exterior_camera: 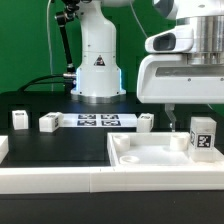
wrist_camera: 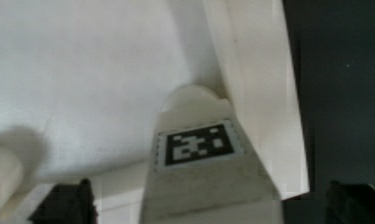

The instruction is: Assemble square table

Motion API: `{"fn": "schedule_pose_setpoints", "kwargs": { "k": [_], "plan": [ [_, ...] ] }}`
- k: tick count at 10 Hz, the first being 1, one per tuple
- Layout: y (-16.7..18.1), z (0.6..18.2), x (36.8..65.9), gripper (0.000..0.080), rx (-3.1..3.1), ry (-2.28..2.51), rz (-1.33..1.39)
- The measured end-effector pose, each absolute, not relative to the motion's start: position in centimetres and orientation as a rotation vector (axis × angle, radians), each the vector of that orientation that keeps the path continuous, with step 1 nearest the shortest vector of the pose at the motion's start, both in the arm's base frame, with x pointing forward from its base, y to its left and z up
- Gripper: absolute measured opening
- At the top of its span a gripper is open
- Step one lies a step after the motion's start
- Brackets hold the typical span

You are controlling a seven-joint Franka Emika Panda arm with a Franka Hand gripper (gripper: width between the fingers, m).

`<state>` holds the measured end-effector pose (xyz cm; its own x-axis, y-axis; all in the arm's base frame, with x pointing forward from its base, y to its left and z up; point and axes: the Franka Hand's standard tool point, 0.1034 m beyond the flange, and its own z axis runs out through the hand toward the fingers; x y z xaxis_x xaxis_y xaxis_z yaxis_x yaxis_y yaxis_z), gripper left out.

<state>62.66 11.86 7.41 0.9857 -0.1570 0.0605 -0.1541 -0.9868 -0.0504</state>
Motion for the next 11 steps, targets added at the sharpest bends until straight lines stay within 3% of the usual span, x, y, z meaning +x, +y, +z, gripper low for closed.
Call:
{"fn": "schedule_pose_setpoints", "kwargs": {
  "k": [2, 3, 4, 9, 11],
  "plan": [
    [11.73, 7.4, 62.67, 0.0391, -3.086, 0.231, -0.1],
    [11.72, 7.4, 62.67, 0.0391, -3.086, 0.231, -0.099],
    [11.72, 7.39, 62.66, 0.0288, -3.084, 0.25, -0.099],
    [11.8, 7.34, 62.61, 0.0288, -3.028, 0.589, -0.088],
    [11.82, 7.31, 62.56, 0.0288, -2.928, 0.939, -0.078]
  ]
}}
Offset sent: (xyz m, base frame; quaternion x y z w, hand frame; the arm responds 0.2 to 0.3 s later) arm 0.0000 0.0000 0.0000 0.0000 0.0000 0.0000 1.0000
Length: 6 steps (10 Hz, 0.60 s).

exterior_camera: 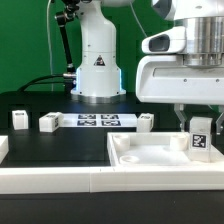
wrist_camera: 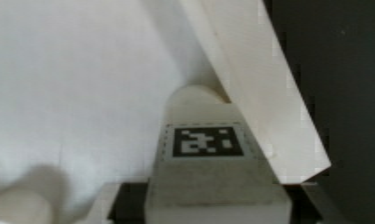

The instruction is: Assemble square table

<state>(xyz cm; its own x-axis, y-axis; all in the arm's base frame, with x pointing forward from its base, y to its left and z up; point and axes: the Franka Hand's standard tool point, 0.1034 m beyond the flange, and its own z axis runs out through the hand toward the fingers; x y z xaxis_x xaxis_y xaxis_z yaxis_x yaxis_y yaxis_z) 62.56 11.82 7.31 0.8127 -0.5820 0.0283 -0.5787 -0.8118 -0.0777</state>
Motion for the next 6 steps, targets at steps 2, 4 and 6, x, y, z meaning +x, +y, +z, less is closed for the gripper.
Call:
{"fn": "schedule_pose_setpoints", "kwargs": {
  "k": [2, 4, 6],
  "plan": [
    [11.83, 7.3, 62.52, 0.0288, -2.817, 1.216, -0.062],
    [11.97, 7.21, 62.52, 0.0288, -2.703, 1.439, -0.07],
    [12.15, 7.23, 62.48, 0.029, -2.55, 1.692, -0.062]
  ]
}}
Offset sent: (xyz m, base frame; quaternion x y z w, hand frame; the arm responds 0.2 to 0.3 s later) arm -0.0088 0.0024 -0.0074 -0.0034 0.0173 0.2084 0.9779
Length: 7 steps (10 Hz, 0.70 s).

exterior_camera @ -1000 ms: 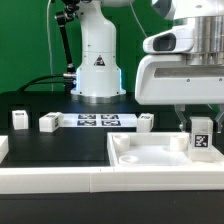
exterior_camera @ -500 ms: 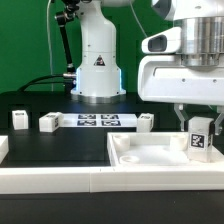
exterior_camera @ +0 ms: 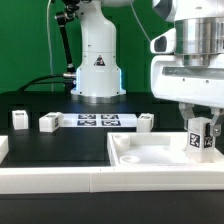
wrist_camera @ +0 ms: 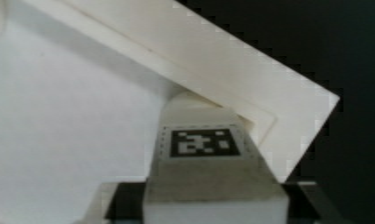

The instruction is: Assemble square table

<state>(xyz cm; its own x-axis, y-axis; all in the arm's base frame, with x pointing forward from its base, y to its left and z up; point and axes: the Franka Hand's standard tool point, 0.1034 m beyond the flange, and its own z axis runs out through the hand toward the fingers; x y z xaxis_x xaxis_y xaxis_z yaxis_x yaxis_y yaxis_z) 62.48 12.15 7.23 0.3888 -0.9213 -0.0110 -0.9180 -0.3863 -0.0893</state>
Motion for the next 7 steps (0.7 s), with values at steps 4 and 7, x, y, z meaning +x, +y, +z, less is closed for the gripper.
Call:
{"fn": "schedule_pose_setpoints", "kwargs": {
  "k": [4, 7],
  "plan": [
    [12.72, 7.3, 62.41, 0.029, -2.119, 2.205, -0.044],
    [12.67, 7.31, 62.55, 0.029, -2.003, 2.299, -0.033]
  ]
}}
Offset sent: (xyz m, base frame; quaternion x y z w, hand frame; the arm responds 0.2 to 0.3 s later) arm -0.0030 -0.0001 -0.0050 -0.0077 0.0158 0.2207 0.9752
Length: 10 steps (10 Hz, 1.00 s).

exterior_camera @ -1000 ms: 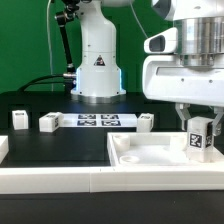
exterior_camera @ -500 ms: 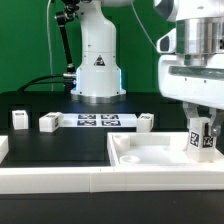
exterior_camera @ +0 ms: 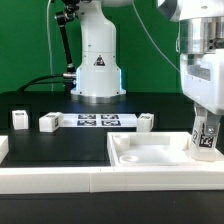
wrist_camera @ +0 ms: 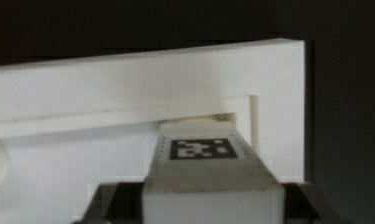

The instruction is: Assemble square table

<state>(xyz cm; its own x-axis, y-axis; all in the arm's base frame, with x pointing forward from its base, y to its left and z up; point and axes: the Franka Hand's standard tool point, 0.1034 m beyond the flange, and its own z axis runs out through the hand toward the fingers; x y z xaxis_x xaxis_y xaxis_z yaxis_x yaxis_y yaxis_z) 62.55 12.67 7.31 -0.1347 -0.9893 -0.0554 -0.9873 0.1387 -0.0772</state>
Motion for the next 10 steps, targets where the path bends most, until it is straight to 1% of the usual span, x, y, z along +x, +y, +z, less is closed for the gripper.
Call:
{"fn": "schedule_pose_setpoints", "kwargs": {
  "k": [1, 2, 3, 4, 5, 6, 10],
  "plan": [
    [12.7, 7.28, 62.53, 0.029, -2.036, 2.271, -0.035],
    [12.72, 7.27, 62.51, 0.0472, -2.085, 2.226, -0.037],
    [12.65, 7.26, 62.33, 0.0588, -2.173, 2.16, -0.02],
    [12.57, 7.33, 62.33, 0.0588, -2.309, 2.024, -0.017],
    [12.51, 7.44, 62.47, 0.0637, -2.399, 1.914, -0.024],
    [12.53, 7.41, 62.45, 0.0646, -2.465, 1.83, -0.028],
    [12.46, 7.4, 62.46, 0.0649, -2.726, 1.423, -0.045]
  ]
}}
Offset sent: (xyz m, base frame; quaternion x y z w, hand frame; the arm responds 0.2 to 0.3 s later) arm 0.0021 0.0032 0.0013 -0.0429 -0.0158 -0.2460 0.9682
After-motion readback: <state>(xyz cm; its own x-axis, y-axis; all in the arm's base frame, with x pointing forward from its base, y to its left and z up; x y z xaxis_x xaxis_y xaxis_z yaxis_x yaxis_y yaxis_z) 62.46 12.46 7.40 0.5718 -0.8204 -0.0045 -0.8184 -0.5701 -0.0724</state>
